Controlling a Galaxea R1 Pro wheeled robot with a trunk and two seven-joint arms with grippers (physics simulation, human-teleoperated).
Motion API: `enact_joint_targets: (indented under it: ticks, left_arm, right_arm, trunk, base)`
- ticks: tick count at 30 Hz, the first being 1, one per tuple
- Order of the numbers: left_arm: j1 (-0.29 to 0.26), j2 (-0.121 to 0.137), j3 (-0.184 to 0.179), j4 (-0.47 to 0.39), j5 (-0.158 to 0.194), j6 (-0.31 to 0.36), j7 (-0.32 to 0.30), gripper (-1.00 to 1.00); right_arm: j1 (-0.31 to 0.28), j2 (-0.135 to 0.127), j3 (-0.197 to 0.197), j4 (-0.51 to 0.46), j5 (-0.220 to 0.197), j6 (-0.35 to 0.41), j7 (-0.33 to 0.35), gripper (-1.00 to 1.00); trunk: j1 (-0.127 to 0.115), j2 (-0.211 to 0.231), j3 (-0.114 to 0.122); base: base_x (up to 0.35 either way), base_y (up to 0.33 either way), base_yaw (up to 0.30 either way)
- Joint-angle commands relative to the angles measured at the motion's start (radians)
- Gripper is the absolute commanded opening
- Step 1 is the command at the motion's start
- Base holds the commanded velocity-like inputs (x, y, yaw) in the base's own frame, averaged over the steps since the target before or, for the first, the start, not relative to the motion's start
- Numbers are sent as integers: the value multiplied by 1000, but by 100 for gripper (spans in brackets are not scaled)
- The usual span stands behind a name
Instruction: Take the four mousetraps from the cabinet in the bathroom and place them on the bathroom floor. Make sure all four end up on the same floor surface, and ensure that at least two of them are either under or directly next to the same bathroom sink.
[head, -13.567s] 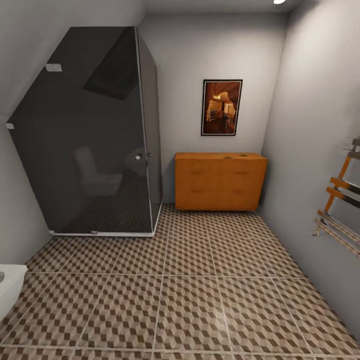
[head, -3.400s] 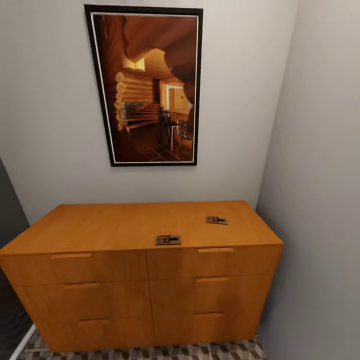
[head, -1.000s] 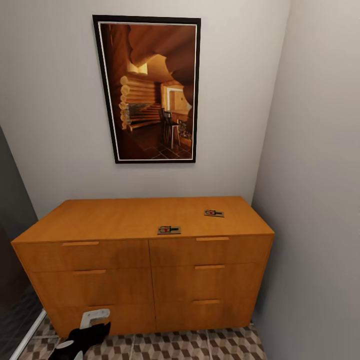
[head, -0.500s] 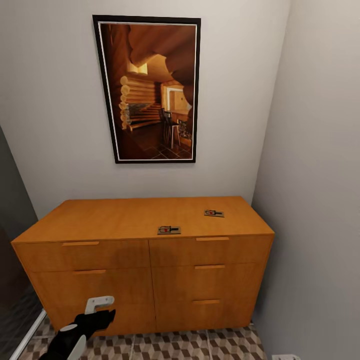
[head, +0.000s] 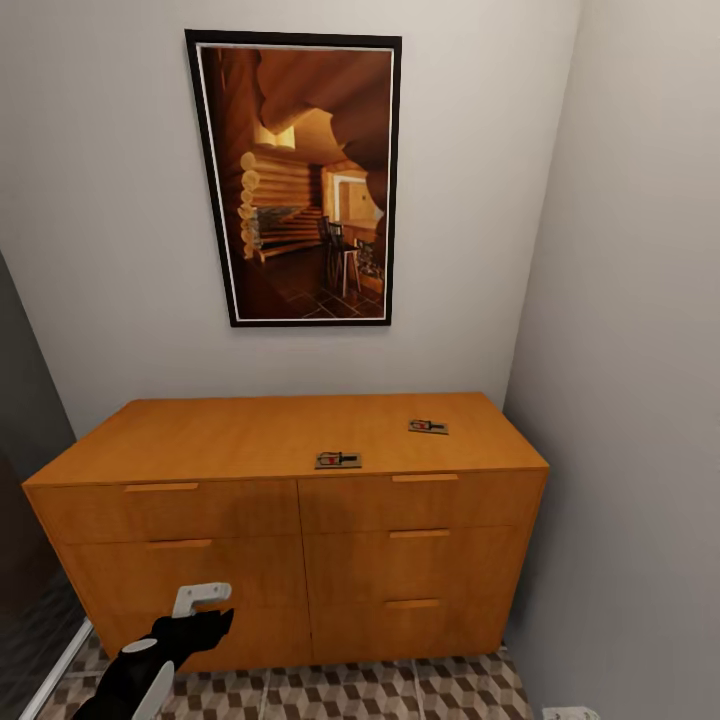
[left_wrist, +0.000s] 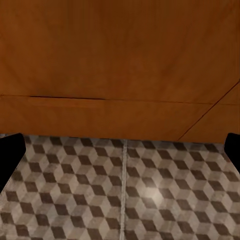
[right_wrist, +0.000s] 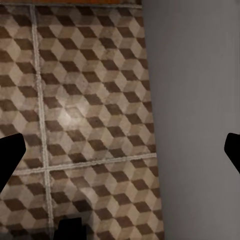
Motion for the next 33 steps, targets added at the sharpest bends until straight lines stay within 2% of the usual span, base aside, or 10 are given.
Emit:
enact_joint_targets:
  ticks: [1,11,12,13,20,25,33]
  left_arm:
    - [-1,1,-4,-7,7,4,9,100]
    - [-1,0,-5,-130,-40,13,8,100]
    - [-1,-1,-7,-176,-53,21,7,100]
    - [-1,-1,-7,-176,-53,21,7,100]
    - [-5,-10,-13,-332,-95,60,6,100]
    - [-14,-36,-15,-372,-108,71,4,100]
    - [-18,-81,-17,-388,-113,74,4,100]
  right_arm:
    - [0,0,-1,-5,9,6,1,100]
    - [0,1,-1,-104,12,31,-4,100]
    - [0,1,-1,-141,12,58,-4,100]
    - [0,1,-1,-141,12,58,-4,100]
    - [0,1,-2,-273,10,184,-7,100]
    - [0,1,-2,-326,10,232,-9,100]
    - [0,0,-2,-346,10,252,-10,100]
  trunk:
    - [0,-1,-1]
    - [0,-1,-1]
    - [0,-1,-1]
    - [0,-1,-1]
    - [0,-1,-1]
    - [0,-1,-1]
    - [0,-1,-1]
  base:
    - [0,0,0]
    - [0,0,0]
    - [0,0,0]
    - [0,0,0]
    - [0,0,0]
    - [0,0,0]
    - [0,0,0]
